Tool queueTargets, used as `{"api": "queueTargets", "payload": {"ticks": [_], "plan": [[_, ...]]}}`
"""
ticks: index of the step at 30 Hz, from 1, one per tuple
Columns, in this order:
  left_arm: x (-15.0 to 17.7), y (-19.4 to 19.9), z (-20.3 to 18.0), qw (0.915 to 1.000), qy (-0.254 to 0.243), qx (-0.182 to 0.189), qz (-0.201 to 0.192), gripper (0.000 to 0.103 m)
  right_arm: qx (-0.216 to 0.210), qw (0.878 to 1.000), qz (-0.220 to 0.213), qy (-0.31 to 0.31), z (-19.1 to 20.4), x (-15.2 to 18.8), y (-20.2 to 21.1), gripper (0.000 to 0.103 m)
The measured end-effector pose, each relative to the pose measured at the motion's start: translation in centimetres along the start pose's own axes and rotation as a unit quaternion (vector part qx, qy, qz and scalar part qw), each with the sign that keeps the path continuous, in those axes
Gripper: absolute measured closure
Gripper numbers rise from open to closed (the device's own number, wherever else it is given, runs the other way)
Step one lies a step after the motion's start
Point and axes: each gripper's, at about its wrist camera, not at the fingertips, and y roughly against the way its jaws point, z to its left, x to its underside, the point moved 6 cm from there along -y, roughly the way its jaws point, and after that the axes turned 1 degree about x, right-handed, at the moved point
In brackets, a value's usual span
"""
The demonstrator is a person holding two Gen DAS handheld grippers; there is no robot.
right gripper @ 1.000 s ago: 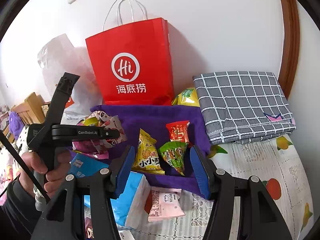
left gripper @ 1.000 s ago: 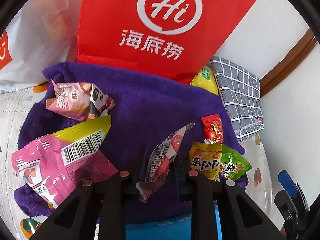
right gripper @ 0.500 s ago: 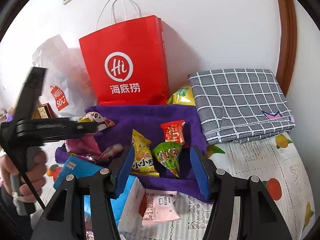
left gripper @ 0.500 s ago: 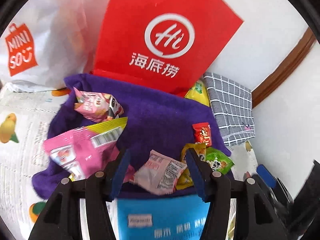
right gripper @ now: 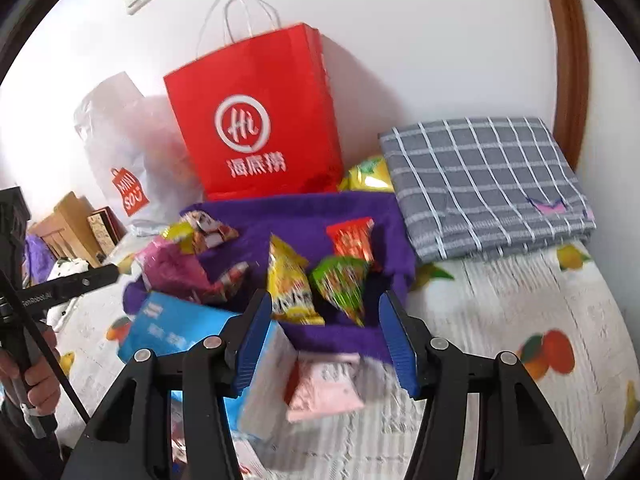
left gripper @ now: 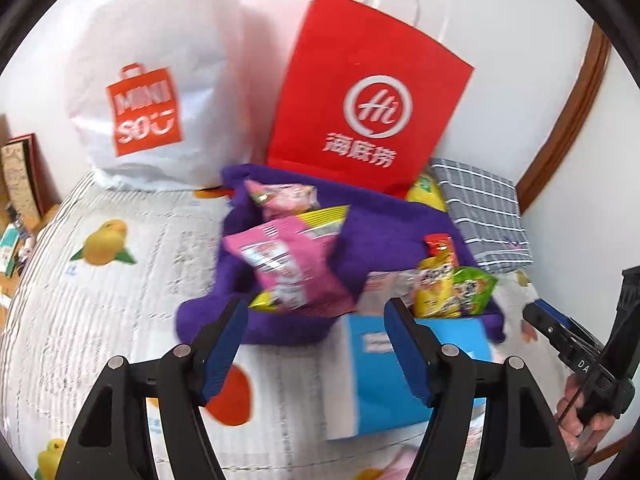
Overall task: Organize snacks
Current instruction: 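Grasp the pink rectangular pastry packet with the right gripper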
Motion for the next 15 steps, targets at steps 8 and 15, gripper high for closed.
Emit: {"api": "queueTargets", "payload": {"ticks": [8,15], "plan": [[1.0,-0.3,1.9,0.9994,0.026,0.018,0.015,0.034,0.003,0.998,0.064,-0.004,-0.7,2.8,-3.3,0.053],[1.2,0.0,1.8,0.9989,0.029,0.032,0.016,0.034,0.025,0.994,0.102,0.020,-0.7,4.5,-5.4,0.063]]}}
